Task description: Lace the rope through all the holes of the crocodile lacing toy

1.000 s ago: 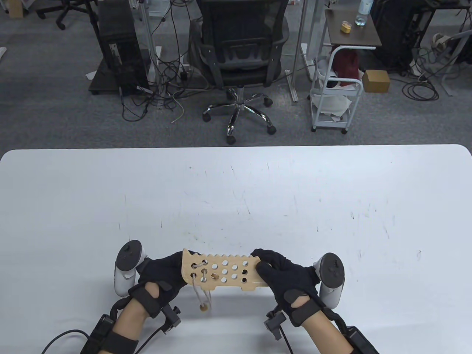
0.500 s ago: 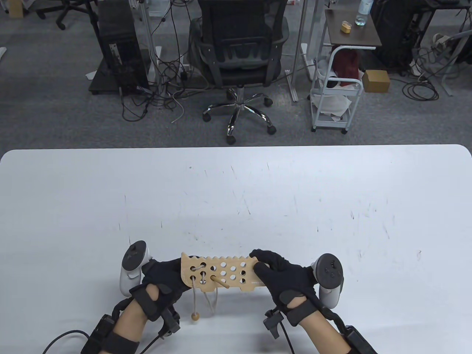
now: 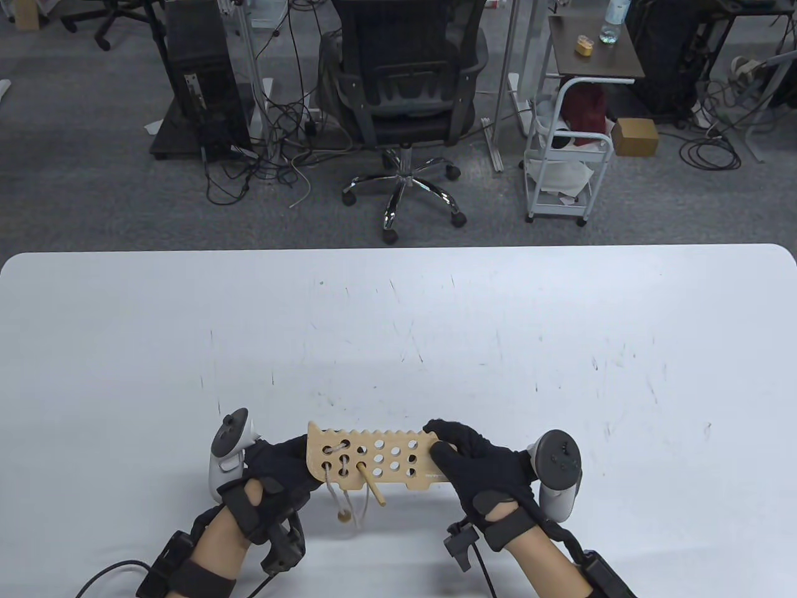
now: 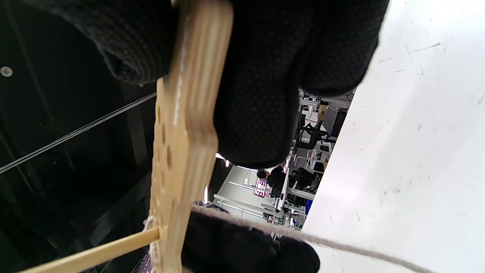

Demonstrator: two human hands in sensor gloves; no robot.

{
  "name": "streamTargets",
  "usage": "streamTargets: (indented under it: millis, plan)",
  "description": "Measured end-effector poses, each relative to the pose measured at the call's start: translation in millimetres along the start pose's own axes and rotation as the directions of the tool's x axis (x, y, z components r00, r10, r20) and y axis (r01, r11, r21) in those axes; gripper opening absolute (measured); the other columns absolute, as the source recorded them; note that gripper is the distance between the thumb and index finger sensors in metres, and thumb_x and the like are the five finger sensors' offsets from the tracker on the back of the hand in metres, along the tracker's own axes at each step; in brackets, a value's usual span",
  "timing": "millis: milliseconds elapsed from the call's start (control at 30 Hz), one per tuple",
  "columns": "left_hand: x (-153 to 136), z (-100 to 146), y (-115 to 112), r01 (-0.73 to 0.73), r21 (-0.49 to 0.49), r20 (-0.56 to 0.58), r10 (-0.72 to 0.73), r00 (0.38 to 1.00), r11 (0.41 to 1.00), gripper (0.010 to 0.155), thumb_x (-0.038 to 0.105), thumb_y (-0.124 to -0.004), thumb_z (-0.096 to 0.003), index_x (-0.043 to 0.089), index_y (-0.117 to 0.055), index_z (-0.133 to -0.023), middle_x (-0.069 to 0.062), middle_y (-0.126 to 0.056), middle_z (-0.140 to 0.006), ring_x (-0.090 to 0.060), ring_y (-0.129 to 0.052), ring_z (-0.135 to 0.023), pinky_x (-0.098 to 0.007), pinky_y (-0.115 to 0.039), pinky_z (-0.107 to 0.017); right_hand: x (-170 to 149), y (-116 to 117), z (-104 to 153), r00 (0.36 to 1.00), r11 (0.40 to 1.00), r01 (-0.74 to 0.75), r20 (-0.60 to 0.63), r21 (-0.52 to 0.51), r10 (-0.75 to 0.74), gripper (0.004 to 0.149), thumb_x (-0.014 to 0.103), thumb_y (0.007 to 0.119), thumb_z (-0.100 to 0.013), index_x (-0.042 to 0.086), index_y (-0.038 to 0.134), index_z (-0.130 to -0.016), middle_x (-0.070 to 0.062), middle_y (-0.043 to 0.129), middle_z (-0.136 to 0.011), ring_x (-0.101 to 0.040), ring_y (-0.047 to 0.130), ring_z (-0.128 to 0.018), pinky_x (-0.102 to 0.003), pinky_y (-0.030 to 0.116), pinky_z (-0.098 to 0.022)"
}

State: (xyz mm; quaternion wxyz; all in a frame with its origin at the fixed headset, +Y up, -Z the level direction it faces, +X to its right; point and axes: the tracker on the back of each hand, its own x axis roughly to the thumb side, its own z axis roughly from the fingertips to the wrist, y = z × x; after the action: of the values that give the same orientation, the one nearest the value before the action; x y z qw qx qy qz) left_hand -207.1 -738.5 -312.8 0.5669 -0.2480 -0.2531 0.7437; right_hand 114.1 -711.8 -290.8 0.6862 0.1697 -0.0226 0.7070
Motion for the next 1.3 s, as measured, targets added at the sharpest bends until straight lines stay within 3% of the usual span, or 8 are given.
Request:
streamTargets:
  millis: [333,700,1033,1300]
  plan:
    - [-3.1,-1.6,-3.8,-0.056,-0.03,0.004,0.056,0.998,0.998,0.048,0.03,-0.079,-0.0447,0.033,-0.081,-0.092,0.005,-0.096,-0.088,-0.025,-0.095,-0.085,-0.053,-0.066,-0.073,1.2,-0.3,0.4,1.0,1.0,0.013,0.022,-0.007,-0.013,0.047,0.037,0.083,-0.045,0.011,0.081,-0.085,-0.003,0.105,-0.066,-0.022,0.112,-0.046,-0.042,0.085,-0.045]
    - [-1.8,1.3,-0.6,0.002,0.034,-0.011,-0.002,1.0,0.999,0.049,0.031,-0.075,-0.0462,0.034,-0.075,-0.096,0.004,-0.089,-0.092,-0.027,-0.088,-0.088,-0.053,-0.063,-0.074,2.2,-4.3,0.7,0.999,0.999,0.023,0.041,-0.033,-0.022,0.047,0.037,0.083,-0.045,0.012,0.081,-0.085,-0.003,0.105,-0.066,-0.023,0.111,-0.046,-0.042,0.084,-0.045]
    - [1.7,9.0,12.8,0.041,0.156,0.002,-0.042,0.999,0.987,0.053,0.04,-0.073,-0.048,0.036,-0.067,-0.1,0.006,-0.082,-0.094,-0.026,-0.081,-0.09,-0.052,-0.059,-0.076,2.5,-9.8,0.6,0.999,0.998,0.018,0.047,-0.067,-0.015,0.047,0.037,0.083,-0.045,0.013,0.081,-0.085,-0.003,0.104,-0.067,-0.023,0.111,-0.047,-0.042,0.084,-0.045]
    - [13.1,20.3,26.8,0.041,0.286,0.074,-0.065,0.995,0.957,0.057,0.05,-0.073,-0.0487,0.044,-0.058,-0.104,0.003,-0.063,-0.104,-0.029,-0.06,-0.101,-0.052,-0.051,-0.078,-0.4,-16.0,-0.2,1.0,0.995,-0.003,0.025,-0.099,0.006,0.047,0.037,0.083,-0.044,0.013,0.081,-0.085,-0.003,0.104,-0.067,-0.023,0.111,-0.047,-0.042,0.084,-0.045]
